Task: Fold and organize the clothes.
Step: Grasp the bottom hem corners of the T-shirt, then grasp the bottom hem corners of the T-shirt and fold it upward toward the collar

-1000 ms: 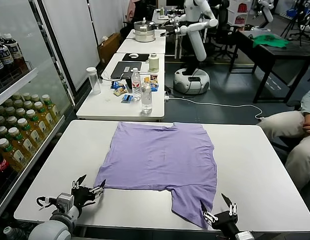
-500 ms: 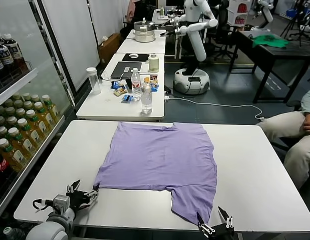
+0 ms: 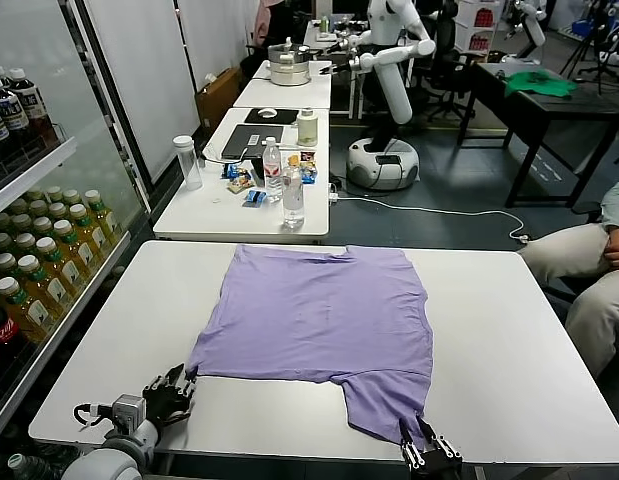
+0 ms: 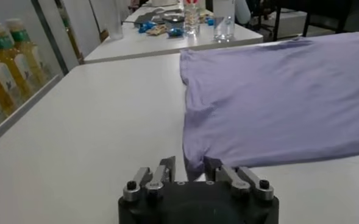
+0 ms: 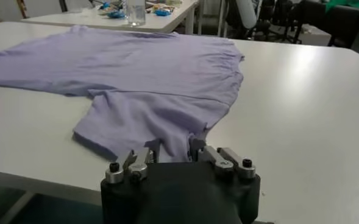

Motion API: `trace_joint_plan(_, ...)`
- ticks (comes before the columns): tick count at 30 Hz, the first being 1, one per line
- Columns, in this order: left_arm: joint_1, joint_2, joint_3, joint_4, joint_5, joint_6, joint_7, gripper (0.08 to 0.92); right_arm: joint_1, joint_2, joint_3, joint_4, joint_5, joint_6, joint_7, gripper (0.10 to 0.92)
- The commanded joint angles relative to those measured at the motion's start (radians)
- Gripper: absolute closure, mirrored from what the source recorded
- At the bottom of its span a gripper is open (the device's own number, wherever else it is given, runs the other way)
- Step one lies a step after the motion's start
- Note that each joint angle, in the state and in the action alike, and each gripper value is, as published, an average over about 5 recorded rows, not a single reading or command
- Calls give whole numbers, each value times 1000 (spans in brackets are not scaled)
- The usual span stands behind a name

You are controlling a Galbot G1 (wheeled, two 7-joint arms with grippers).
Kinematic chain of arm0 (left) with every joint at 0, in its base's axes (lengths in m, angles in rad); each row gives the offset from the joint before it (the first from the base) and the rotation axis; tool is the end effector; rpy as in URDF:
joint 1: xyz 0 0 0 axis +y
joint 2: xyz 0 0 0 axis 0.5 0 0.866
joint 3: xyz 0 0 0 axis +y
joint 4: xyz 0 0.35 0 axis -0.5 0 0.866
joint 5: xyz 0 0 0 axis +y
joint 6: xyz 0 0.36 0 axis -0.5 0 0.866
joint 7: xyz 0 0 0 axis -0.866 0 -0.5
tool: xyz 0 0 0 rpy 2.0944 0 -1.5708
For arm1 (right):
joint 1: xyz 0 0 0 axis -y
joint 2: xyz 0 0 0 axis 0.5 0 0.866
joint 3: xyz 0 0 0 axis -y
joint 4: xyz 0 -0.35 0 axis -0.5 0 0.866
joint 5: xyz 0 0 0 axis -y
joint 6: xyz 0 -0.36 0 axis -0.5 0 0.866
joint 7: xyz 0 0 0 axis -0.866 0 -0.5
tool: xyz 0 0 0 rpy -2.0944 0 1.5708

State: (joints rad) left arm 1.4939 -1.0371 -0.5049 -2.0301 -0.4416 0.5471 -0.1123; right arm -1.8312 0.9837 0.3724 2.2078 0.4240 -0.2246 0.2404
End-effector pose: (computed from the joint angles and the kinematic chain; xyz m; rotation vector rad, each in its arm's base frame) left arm 0.2188 0.0917 -0.2900 -0.1575 -2.5476 -0.1727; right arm 0.1057 -0.0390 -0.2992 0.2883 -2.6252 0.0606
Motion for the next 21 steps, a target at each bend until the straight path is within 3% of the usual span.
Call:
trace_joint_plan(1, 69, 15, -12, -129, -13, -1, -24, 788, -68, -38, 126, 107, 48, 3, -19, 887)
trace_joint_plan(6, 185, 41, -30, -237, -15, -4, -78, 906, -207, -72, 250, 232, 52, -7, -34, 912)
trace_joint_plan(16, 440, 76, -103, -317, 5, -70, -138, 916, -322, -64, 257, 305, -47, -1, -38, 912)
trace_joint_plan(21, 381, 87, -152, -273, -14, -84, -113, 916, -190, -73, 190, 274, -53, -17, -24, 912)
